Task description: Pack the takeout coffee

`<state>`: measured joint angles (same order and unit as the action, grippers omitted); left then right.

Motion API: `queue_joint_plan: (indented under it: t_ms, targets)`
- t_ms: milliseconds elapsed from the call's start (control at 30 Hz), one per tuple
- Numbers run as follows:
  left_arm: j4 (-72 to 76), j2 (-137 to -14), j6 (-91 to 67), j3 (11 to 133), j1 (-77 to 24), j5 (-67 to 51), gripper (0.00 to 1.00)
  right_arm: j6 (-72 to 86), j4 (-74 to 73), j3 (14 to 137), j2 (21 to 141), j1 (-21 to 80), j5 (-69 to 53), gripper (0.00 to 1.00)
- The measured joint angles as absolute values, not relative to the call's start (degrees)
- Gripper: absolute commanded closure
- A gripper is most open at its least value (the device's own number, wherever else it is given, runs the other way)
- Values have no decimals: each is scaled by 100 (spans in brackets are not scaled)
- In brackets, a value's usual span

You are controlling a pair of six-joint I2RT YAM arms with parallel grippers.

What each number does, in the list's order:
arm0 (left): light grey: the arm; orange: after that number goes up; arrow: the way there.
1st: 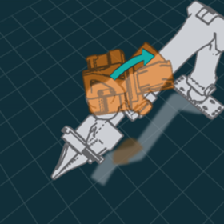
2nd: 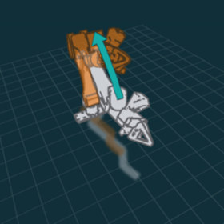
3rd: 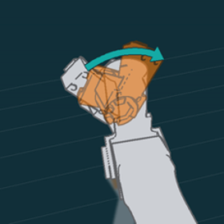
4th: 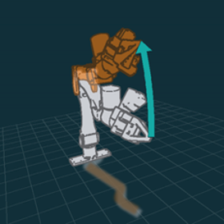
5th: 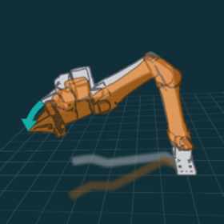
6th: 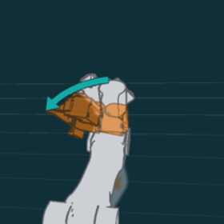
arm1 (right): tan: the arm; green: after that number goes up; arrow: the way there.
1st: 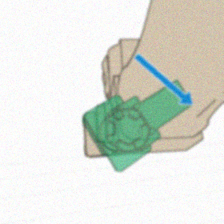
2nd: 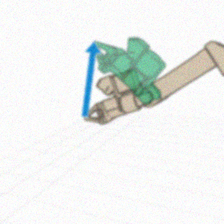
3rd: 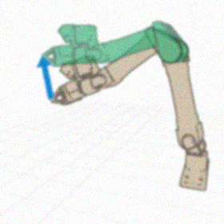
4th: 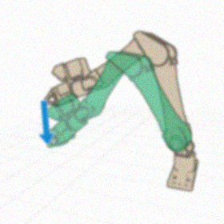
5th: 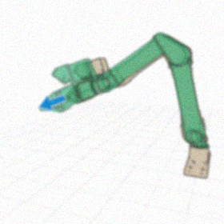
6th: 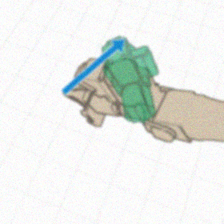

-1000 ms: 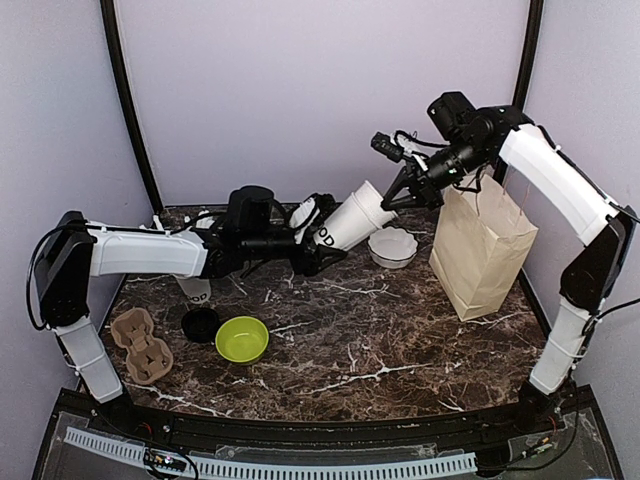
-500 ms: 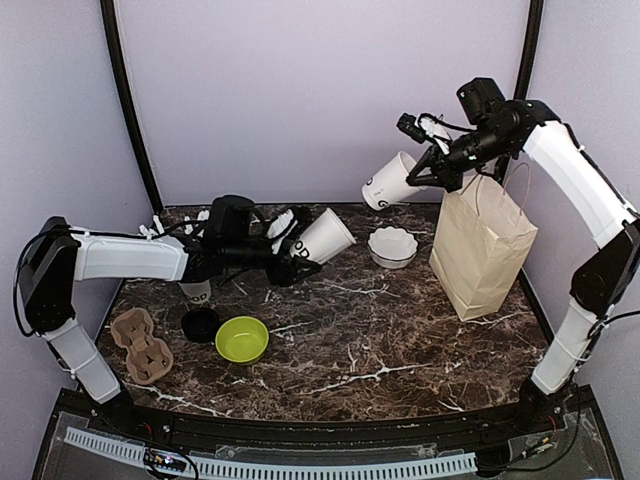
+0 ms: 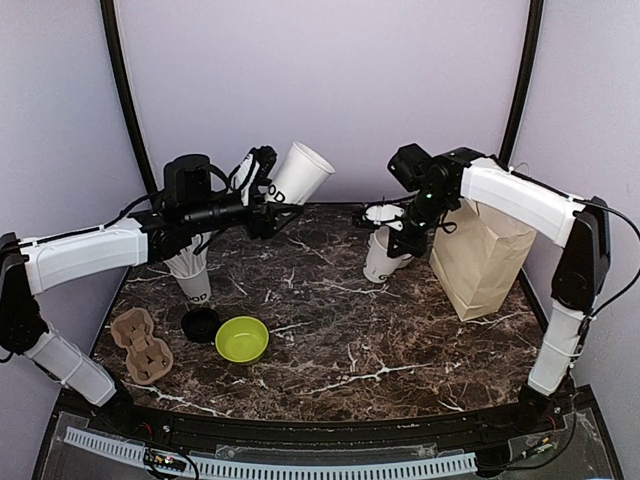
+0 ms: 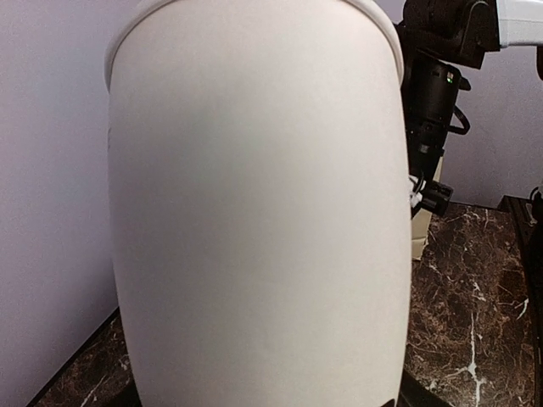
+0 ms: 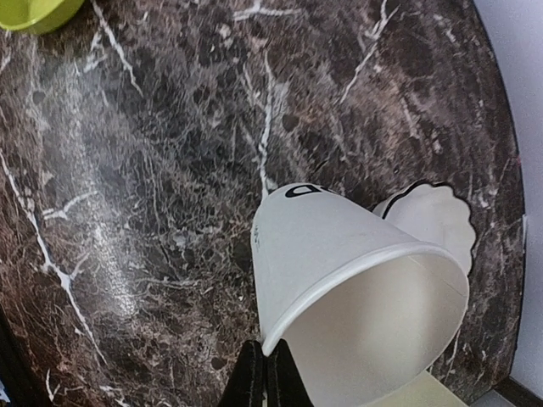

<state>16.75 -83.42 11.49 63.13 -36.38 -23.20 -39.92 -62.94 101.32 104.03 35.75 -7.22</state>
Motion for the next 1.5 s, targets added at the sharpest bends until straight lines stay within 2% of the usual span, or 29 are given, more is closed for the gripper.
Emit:
queue_joint_plan:
  t_ms: [200,367,467,667,800,1067,1400,1500]
  targets:
    - [1833,-8329,978,6335,-3638,-2298,30,-4047,-6130,9426,10492,3684,-294,100]
    - [1942,-8329,921,6335,-3636,-2300,30,-4086,-6045,9343,10545,3732,-165,69]
    - [1962,-8335,923,6335,-3623,-2300,29,-4163,-6084,9417,10545,3763,-189,61]
    - [1966,-8436,928,6335,-3614,-2320,28,-4250,-6383,10289,10521,3715,-733,64]
    - [1925,-8621,934,6340,-3581,-2340,28,-4316,-6528,11476,10420,3433,-1441,64]
    - [1636,-8934,937,6560,-3548,-2467,28,-4182,-6547,12875,10278,2659,-3135,44]
    - [1310,-9059,943,6753,-3548,-2539,27,-4021,-6475,13268,11063,3518,-3785,44]
    - [1299,-9061,945,6755,-3548,-2611,27,-3972,-6377,13373,11297,3573,-3819,51]
